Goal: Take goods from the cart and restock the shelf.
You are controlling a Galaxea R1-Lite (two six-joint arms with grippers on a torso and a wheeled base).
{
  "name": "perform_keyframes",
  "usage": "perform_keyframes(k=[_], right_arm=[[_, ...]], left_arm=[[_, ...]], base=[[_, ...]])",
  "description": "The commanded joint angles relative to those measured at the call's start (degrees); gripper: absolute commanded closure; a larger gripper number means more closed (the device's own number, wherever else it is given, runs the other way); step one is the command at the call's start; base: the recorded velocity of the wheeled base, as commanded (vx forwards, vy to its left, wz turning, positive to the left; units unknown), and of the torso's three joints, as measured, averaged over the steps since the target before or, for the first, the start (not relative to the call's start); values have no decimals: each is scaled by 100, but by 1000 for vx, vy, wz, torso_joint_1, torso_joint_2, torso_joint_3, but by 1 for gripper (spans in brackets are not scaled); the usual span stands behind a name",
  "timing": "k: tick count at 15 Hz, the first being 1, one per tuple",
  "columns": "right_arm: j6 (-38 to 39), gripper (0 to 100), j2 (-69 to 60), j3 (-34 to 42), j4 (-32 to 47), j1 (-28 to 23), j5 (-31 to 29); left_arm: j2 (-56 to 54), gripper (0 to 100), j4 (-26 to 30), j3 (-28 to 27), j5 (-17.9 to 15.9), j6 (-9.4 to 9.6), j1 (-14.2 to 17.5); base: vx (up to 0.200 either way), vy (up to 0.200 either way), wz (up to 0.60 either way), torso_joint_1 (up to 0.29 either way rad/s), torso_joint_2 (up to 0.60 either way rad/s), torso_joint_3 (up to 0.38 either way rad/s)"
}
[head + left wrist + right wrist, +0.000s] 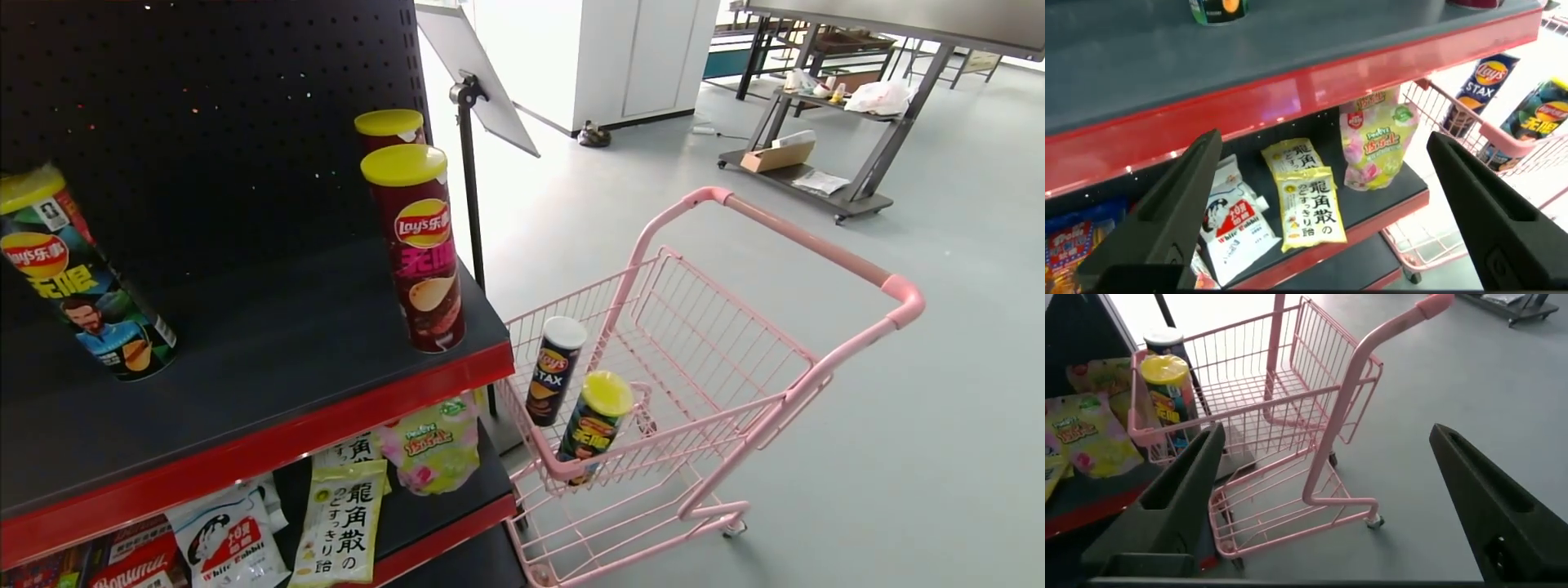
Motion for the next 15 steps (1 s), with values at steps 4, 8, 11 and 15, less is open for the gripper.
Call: perform_keyframes(k=[4,8,11,15], right_arm=[[-4,0,6,0,-2,0,-11],[-22,0,6,0,-2,0,-20],[-4,0,6,0,-2,9,-11],[-48,0,59,-9,15,18,24]], left_arm=[[5,0,-1,0,-1,0,0],[5,0,-1,0,-1,0,0],[5,0,-1,0,-1,-9,0],[5,0,-1,0,-1,0,0]], base=[[0,0,0,-140,388,245],[0,0,0,-170,509,327],[0,0,0,-170,546,380],[0,0,0,-96,366,255]])
